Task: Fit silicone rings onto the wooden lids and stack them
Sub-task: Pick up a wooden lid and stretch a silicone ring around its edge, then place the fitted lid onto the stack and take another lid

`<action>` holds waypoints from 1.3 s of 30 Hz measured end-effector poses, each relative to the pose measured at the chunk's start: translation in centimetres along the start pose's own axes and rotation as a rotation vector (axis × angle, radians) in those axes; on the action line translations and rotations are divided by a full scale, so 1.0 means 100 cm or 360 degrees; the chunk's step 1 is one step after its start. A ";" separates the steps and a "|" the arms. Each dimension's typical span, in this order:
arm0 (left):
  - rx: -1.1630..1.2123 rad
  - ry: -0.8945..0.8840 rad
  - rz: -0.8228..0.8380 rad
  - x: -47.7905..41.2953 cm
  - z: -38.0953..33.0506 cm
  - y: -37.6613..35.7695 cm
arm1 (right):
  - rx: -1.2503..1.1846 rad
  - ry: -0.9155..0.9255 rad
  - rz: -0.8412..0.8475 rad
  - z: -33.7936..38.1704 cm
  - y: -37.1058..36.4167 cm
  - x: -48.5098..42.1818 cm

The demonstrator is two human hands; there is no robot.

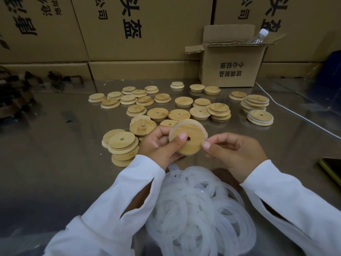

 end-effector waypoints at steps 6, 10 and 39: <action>-0.0043 -0.0012 0.0022 0.000 -0.001 -0.001 | -0.0040 -0.0105 0.0112 -0.004 0.001 -0.003; -0.0047 0.0013 0.0012 0.000 -0.001 0.000 | -0.0028 -0.0118 0.0150 -0.003 0.000 -0.002; -0.0222 0.0142 0.0040 -0.004 0.008 -0.001 | -0.0129 -0.0912 -0.0919 -0.027 0.131 -0.124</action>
Point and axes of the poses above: each hand's wrist, its own x-axis away from the middle knuckle, its own y-axis out of the back of the hand, z = x × y, the point moved 2 cm from there along -x, towards the middle knuckle, and after that the axes turned 5 degrees about -x, right-handed, at the moved point
